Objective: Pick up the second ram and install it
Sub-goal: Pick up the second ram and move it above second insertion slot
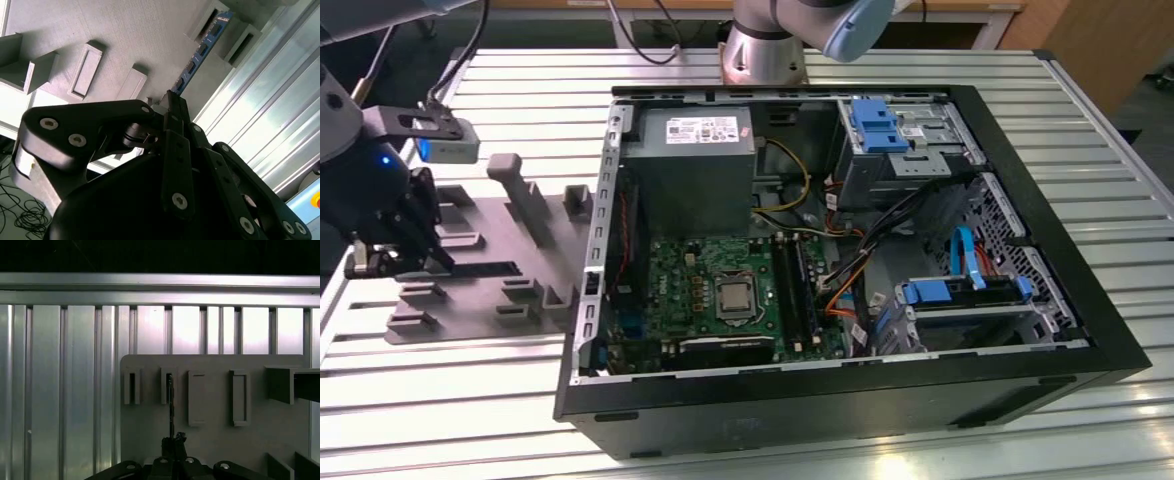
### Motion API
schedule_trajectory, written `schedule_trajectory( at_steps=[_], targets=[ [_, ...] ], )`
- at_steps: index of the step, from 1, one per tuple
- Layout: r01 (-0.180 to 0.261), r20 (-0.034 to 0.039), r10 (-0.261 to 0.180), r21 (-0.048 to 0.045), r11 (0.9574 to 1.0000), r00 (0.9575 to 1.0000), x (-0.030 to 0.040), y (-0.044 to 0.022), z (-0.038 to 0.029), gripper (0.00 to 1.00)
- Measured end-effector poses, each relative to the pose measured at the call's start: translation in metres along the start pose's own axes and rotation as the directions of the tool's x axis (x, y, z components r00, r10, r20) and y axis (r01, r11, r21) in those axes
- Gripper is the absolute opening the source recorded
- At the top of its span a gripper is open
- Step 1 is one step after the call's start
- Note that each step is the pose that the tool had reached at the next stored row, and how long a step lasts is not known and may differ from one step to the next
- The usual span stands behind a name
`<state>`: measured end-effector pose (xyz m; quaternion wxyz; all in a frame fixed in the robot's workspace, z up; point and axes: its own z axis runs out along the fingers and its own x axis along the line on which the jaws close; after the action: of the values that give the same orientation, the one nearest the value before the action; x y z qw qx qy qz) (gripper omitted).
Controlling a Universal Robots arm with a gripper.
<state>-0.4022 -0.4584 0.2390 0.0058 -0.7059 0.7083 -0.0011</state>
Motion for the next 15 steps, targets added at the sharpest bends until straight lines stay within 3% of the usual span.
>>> schedule_trajectory(
  at_steps=[15],
  targets=[
    [0.000,0.0000,0.000,0.0005,1.0000,1.0000,-0.0001,-0.0002,-0.0193,0.11]
  ],
)
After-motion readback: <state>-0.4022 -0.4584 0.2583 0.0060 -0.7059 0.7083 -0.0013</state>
